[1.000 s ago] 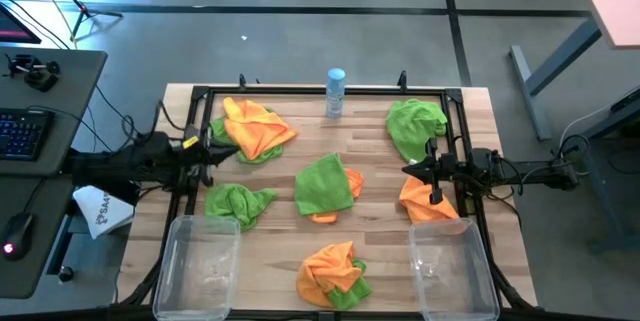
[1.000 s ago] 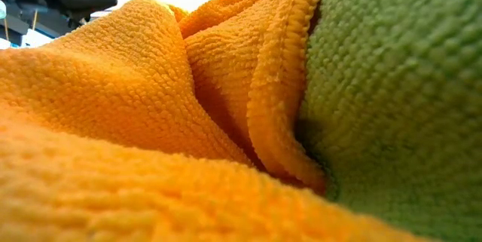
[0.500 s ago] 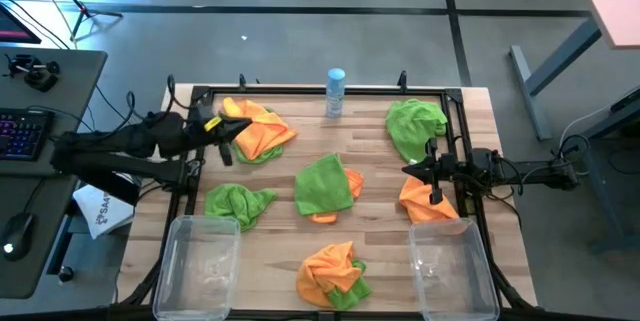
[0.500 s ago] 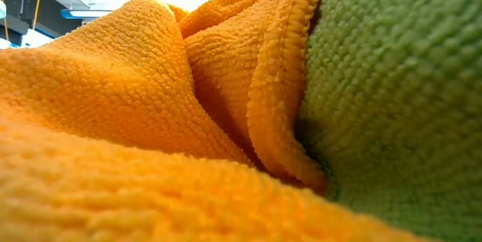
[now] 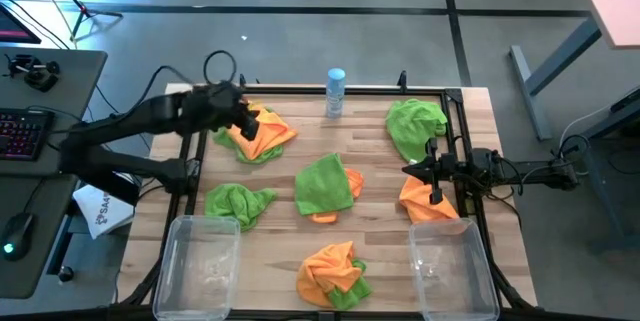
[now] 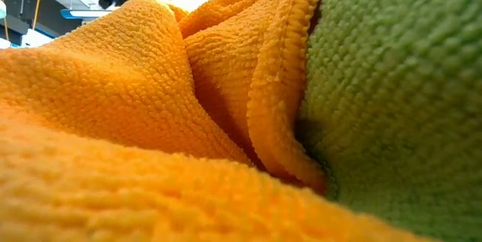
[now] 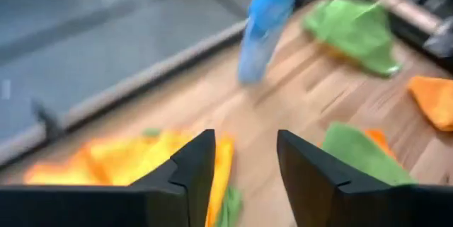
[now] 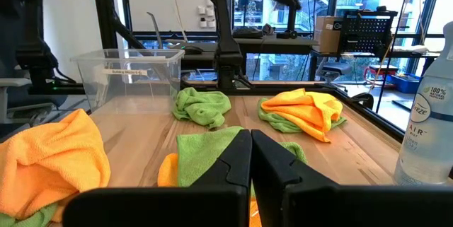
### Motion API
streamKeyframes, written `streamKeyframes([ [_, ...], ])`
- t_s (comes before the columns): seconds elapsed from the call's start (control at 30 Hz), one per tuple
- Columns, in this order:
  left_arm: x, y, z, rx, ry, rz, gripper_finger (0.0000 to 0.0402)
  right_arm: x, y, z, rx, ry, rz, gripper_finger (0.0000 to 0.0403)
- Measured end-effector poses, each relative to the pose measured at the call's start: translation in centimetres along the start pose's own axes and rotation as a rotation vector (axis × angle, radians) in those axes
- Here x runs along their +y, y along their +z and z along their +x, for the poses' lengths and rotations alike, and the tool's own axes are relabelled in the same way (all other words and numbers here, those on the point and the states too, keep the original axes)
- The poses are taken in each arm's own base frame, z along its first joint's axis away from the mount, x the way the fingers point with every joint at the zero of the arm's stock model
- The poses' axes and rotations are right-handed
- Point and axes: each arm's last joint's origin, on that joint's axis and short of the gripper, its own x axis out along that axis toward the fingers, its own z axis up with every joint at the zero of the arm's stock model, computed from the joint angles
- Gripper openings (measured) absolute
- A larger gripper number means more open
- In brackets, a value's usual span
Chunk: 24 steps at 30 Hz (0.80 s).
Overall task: Sort microfiber towel by color & place in baskets
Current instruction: Put the orange microfiber cloth into the left transparent bin
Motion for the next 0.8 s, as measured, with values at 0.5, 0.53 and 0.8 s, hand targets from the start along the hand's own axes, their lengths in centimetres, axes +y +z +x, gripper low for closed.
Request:
streamKeyframes([
  [0.5,0.8,-1.2,9.6,0.459,0.200,-0.108,0.0145,0.0,0.0,0.0,0.000,0.000,0.000,0.0000],
  [0.53,0.9,-1.4,10.1,0.490,0.218,-0.096,0.0145,0.0,0.0,0.0,0.000,0.000,0.000,0.0000],
  [0.8,0.9,-2.8,14.3,0.626,0.317,-0.043,0.0145,0.0,0.0,0.0,0.000,0.000,0.000,0.0000],
])
